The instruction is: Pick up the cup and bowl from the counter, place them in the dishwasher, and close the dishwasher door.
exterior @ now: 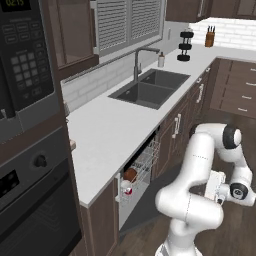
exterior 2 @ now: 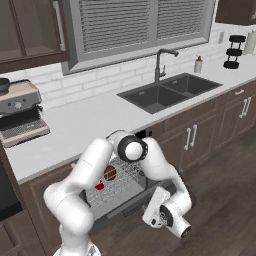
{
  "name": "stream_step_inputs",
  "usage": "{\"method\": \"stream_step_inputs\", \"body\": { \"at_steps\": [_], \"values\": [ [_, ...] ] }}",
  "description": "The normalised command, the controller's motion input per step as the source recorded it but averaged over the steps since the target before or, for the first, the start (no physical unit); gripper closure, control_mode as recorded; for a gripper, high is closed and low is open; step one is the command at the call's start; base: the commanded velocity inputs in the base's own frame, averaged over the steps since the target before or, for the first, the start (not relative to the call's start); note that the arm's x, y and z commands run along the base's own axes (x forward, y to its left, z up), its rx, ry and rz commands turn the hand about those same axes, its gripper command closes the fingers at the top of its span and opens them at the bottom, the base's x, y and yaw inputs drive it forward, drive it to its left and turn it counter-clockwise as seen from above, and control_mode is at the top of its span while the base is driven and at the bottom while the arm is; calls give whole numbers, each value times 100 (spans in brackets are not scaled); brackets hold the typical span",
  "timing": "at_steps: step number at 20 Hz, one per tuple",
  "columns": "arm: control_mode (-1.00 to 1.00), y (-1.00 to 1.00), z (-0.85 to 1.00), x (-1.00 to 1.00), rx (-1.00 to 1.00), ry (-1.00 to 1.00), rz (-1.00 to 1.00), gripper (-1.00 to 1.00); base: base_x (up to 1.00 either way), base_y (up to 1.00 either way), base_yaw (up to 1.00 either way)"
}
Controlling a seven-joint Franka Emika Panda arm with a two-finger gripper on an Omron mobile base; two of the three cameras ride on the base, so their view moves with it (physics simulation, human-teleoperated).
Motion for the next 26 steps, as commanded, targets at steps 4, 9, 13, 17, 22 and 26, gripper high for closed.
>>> {"method": "stream_step_inputs", "body": {
  "at_steps": [4,9,13,17,22,26],
  "values": [
    [-100,1,-100,-49,11,-10,5,-100,0,0,0],
    [-100,86,-100,42,8,-5,16,-100,0,0,0],
    [-100,99,-100,74,2,0,17,-100,0,0,0],
    [-100,86,-100,51,2,0,13,-100,0,0,0],
    [-100,100,-96,82,4,-2,5,-100,0,0,0],
    [-100,100,-16,100,3,-22,0,-100,0,0,0]
  ]
}}
